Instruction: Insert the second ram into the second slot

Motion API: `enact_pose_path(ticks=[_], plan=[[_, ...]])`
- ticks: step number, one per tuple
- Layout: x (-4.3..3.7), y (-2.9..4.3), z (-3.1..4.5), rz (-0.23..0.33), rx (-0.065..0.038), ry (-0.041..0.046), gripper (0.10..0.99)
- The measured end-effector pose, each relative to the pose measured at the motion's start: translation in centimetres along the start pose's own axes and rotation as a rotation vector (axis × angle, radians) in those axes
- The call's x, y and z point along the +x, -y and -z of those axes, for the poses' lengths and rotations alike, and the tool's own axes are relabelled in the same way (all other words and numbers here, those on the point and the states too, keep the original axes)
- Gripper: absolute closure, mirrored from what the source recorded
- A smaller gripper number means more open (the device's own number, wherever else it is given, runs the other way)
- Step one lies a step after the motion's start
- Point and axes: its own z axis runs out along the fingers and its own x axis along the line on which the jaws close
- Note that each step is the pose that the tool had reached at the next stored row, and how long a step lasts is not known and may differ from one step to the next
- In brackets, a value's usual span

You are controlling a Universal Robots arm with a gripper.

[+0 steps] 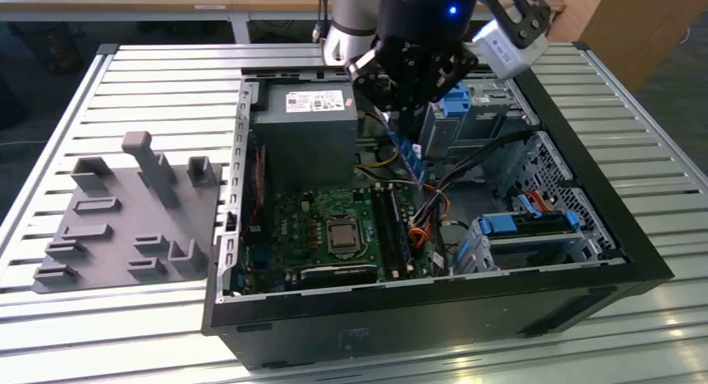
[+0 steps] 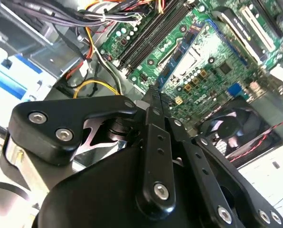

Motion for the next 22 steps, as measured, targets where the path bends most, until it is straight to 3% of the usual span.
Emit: enact_pose_path(ticks=[11,22], plan=[[0.00,0.02,-0.20,-0.191,0.002,0.0065,0.973],[0.07,0.34,-0.98,-0.194,0.002,0.0053,0.973]])
